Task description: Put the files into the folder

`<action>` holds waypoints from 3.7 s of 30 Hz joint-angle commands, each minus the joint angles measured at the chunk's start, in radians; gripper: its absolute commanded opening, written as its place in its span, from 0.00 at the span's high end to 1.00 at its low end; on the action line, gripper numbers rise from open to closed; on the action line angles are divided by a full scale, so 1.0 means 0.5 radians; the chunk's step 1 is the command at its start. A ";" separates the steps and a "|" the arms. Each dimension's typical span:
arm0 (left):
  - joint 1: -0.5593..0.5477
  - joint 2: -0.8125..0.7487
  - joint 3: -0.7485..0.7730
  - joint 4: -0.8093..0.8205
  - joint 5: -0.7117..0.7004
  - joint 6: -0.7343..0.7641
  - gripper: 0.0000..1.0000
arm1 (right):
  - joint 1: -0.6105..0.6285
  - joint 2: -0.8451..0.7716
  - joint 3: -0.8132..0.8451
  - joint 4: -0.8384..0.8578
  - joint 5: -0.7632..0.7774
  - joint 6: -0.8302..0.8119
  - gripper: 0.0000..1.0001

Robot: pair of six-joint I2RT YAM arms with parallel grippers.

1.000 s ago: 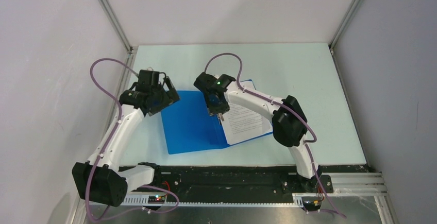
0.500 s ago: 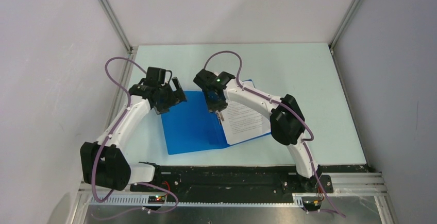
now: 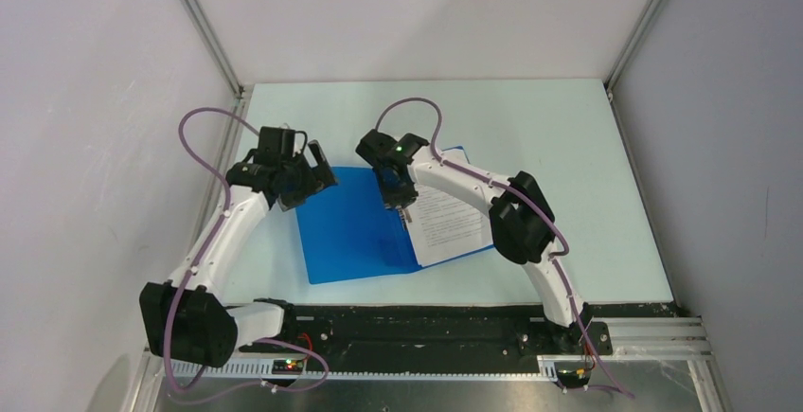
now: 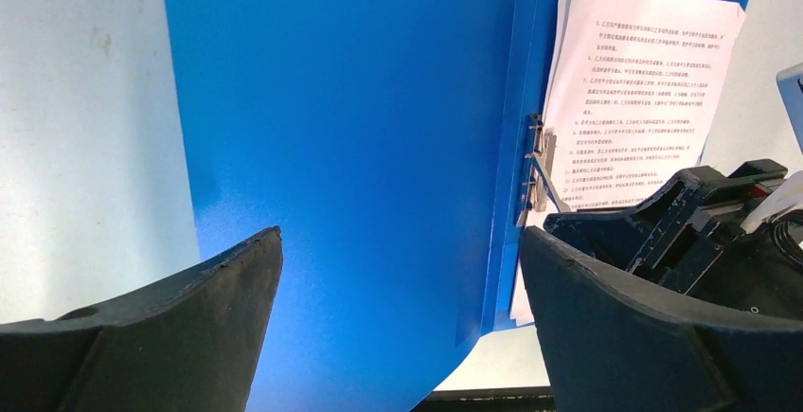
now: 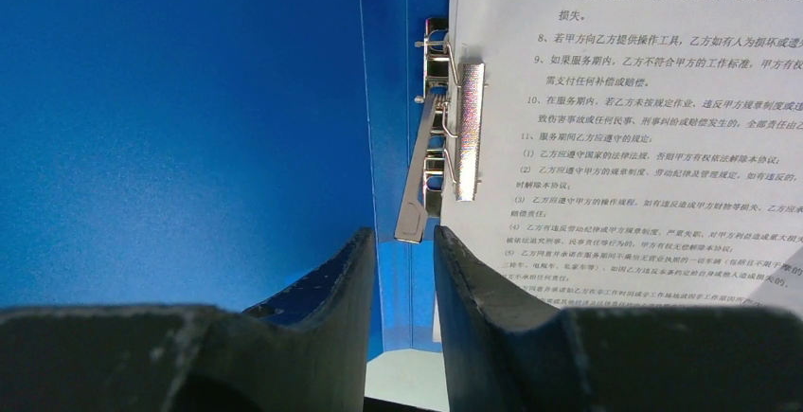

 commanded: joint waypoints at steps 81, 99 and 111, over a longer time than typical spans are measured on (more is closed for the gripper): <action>-0.109 0.665 -0.042 0.460 0.395 -0.025 0.02 | -0.116 0.000 -0.888 0.640 -0.113 0.070 0.93; -0.109 0.683 -0.046 0.460 0.404 -0.019 0.02 | -0.135 0.071 -0.875 0.636 -0.085 0.086 0.95; -0.114 0.715 -0.037 0.458 0.395 -0.015 0.02 | -0.094 -0.236 -0.804 0.645 -0.225 0.093 0.75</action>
